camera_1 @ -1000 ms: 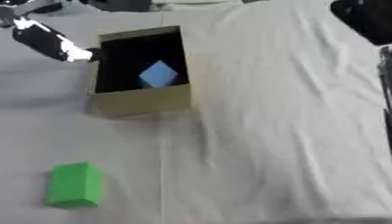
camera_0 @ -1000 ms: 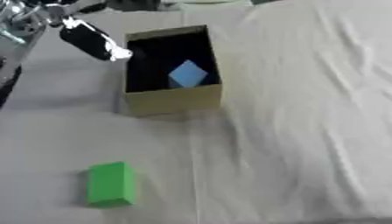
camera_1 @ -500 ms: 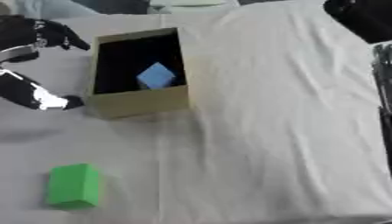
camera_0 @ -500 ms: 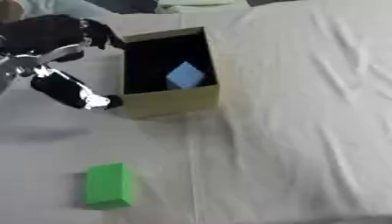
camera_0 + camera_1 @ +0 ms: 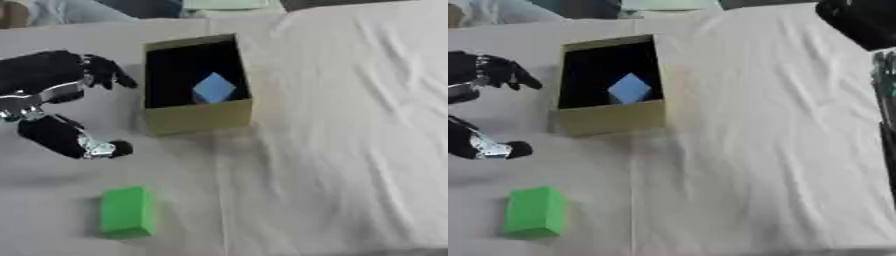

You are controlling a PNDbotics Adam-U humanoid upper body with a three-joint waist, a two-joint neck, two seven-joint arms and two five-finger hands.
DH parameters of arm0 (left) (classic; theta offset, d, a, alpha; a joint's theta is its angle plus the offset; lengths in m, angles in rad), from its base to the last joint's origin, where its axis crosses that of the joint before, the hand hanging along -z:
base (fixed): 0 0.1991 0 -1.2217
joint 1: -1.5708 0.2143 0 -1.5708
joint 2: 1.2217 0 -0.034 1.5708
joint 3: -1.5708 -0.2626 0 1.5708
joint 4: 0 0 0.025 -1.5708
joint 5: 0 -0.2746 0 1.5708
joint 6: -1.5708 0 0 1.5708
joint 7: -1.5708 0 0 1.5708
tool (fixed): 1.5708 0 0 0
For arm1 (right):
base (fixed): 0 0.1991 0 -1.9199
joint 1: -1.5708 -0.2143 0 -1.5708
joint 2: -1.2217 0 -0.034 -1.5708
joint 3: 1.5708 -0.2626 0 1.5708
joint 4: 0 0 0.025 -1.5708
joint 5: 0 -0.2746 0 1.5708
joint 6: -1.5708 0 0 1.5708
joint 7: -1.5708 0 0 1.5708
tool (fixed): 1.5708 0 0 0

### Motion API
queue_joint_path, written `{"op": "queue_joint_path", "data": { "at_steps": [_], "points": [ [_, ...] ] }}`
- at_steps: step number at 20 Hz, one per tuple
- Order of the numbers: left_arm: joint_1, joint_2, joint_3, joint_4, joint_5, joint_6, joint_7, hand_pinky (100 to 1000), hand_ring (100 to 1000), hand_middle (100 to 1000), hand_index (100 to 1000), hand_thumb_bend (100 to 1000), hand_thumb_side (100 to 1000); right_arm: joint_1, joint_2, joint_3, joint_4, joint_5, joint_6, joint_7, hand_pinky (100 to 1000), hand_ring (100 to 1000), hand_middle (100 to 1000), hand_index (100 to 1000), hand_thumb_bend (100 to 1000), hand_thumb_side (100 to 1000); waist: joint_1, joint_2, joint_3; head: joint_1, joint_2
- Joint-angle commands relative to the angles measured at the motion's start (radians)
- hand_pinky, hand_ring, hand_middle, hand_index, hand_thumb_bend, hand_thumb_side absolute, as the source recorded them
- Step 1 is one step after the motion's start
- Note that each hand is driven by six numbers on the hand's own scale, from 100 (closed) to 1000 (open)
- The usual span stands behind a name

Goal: Pick up objects on the table and place them in the box.

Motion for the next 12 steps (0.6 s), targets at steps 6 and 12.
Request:
{"op": "queue_joint_path", "data": {
  "at_steps": [6, 12],
  "points": [
    [0.059, 0.075, -0.024, -0.014, 0.015, -0.077, 0.049, 684, 736, 766, 894, 591, 677, 0.0, -0.026, -0.012, -0.016, 0.007, 0.004, -0.007, 827, 732, 524, 821, 100, 717, -0.004, -0.024, 0.009, -0.017, 0.005],
    [0.104, 0.089, -0.039, -0.014, 0.031, -0.156, 0.128, 661, 714, 754, 891, 593, 699, 0.007, -0.026, -0.013, -0.016, 0.008, 0.007, -0.008, 826, 732, 524, 821, 100, 717, -0.003, -0.031, 0.014, -0.028, 0.005]
  ]
}}
